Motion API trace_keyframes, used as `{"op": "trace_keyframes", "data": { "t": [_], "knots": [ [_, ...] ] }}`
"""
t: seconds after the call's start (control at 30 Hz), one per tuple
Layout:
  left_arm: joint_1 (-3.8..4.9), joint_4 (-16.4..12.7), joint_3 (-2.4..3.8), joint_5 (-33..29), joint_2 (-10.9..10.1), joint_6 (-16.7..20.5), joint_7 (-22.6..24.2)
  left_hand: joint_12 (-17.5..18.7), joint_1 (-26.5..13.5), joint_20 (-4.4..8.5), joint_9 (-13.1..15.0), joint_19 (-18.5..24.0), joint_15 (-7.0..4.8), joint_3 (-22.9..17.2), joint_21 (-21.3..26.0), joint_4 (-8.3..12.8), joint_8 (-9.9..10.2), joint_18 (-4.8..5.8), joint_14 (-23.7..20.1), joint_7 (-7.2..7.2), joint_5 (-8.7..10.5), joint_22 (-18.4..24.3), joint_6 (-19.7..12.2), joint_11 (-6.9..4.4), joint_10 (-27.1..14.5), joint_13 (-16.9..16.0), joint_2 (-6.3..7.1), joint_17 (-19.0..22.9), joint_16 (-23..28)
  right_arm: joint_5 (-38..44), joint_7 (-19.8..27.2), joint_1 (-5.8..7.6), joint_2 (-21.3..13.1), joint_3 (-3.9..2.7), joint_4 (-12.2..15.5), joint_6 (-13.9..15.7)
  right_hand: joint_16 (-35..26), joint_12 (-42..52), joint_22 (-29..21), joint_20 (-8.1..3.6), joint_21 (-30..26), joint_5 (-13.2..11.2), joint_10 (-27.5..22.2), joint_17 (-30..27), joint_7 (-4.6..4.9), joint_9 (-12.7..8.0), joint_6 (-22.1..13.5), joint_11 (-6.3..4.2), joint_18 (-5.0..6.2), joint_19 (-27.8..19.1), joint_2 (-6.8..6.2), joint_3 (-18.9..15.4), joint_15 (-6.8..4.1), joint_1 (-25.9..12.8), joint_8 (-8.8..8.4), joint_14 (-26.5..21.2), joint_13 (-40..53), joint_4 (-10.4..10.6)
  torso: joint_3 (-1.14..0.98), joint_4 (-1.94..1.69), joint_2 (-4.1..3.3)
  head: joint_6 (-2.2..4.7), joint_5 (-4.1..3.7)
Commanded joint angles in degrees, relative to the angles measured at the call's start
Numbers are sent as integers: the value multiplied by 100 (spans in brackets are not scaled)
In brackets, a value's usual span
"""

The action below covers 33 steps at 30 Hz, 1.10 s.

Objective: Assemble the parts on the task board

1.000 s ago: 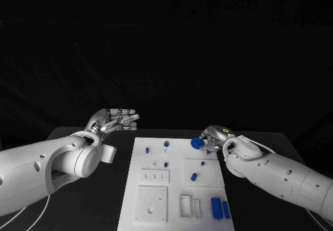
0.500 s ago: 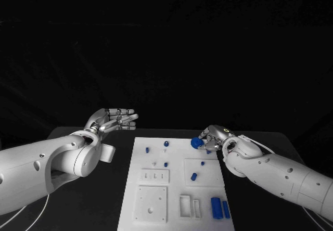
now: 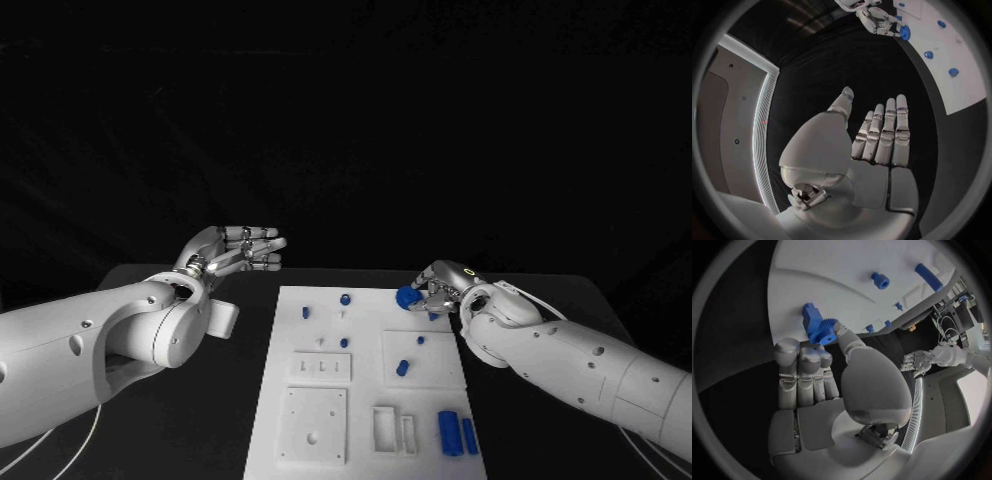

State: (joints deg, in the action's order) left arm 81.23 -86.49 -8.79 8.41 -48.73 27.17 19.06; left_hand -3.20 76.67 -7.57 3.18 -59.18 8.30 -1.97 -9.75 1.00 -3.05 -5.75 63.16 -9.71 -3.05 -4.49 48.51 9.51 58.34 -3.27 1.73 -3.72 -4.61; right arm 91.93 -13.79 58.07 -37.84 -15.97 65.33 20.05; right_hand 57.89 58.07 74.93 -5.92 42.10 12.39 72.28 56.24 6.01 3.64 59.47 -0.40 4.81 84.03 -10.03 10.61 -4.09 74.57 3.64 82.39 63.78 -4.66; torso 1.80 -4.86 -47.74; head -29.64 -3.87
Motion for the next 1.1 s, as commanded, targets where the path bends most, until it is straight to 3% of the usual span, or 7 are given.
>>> {"op": "trace_keyframes", "data": {
  "t": [0.03, 0.6, 0.93, 1.1],
  "knots": [
    [4, -2, 3, 37, 15, -94, 23, -29, 25, 10, 5, 49, -1, -6, -21, 31, -17, 23, -44, -11, 15, 8, 2, -5, -44, -8, -42, 4, 17, -42, 42, -5, 34, -2, -37, -1, 25, -1, 402, 52, -18, 3, 20, 10, 8, 0, -27, 23, 41, 297, 73, 6, -13, 10, -6, 33, -6, 6, -1, -1, -2, 1, 7],
    [4, 5, 3, 49, 21, -103, 14, -29, 25, 10, 5, 49, -1, -6, -21, 31, -17, 23, -44, -11, 15, 8, 2, -5, -44, -8, -42, 4, 17, -30, 80, -5, 153, -2, -262, 7, 38, 13, 447, 51, -27, -24, 27, 27, 6, -1, -25, 22, 40, 304, 59, 68, -14, -35, -8, 36, 3, -6, 3, 0, 1, -3, 25],
    [4, 4, 3, 54, 16, -105, 7, -29, 25, 10, 5, 49, -1, -6, -21, 31, -17, 23, -44, -11, 15, 8, 2, -5, -44, -8, -42, 4, 17, -41, 99, -4, 178, -2, -264, 83, 27, -4, 461, 67, -59, 115, 7, 18, 25, -1, -164, 42, 63, 307, 47, -398, 1, -3, -7, 34, -18, 284, 2, 1, 0, -1, 31],
    [4, 4, 3, 55, 14, -105, 5, -29, 25, 10, 5, 49, -1, -6, -21, 31, -17, 23, -44, -11, 15, 8, 2, -5, -44, -8, -42, 4, 17, -44, 107, -4, 185, -3, -259, 138, 27, -8, 461, 69, -63, 151, 2, 19, 28, 0, -183, 44, 68, 307, 38, -428, 3, -11, -5, 34, -22, 321, -3, 7, 1, 2, 34]
  ]
}}
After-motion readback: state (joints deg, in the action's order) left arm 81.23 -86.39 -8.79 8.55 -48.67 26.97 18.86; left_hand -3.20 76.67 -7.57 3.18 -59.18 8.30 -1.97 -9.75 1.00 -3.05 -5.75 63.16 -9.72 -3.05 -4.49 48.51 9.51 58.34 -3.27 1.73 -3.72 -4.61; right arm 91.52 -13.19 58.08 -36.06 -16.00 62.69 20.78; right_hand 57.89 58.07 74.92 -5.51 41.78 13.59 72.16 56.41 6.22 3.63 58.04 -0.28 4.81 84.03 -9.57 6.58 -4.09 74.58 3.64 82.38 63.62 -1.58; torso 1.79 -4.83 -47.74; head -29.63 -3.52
